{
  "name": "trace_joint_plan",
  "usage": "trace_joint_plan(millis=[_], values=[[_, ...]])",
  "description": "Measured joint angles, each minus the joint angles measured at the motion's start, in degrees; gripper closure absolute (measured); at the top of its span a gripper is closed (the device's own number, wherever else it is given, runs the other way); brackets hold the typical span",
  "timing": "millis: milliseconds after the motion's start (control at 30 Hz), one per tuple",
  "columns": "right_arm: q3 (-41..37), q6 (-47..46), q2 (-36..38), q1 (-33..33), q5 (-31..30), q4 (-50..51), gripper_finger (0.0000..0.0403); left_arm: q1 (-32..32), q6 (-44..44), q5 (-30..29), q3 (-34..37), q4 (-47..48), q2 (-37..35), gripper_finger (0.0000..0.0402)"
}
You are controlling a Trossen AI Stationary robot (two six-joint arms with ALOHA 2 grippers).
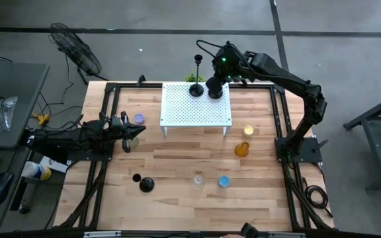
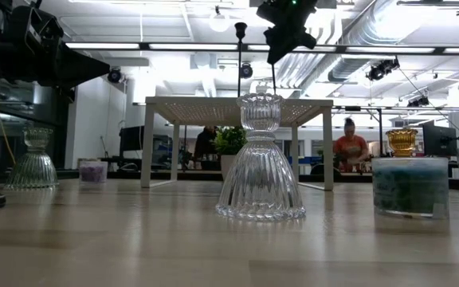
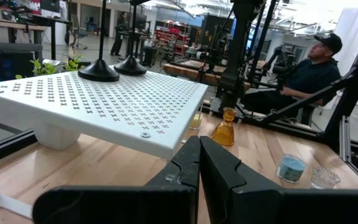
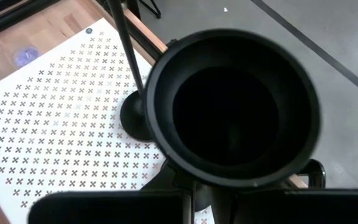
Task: Pick & Place candle stick holders
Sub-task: Put the right black candle holder on the shelf aligned with the black candle holder
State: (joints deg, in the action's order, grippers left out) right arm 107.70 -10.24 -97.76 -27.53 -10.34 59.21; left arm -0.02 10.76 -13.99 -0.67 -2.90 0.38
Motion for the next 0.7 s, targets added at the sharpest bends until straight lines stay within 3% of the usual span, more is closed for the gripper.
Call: trace_joint_plan(millis=[700], values=[[-2.36,0.34,0.13,-0.70,0.43,-3.12,0.0392,0.00,0.00,-0.01,0.00,0.00,0.00,0.0398]])
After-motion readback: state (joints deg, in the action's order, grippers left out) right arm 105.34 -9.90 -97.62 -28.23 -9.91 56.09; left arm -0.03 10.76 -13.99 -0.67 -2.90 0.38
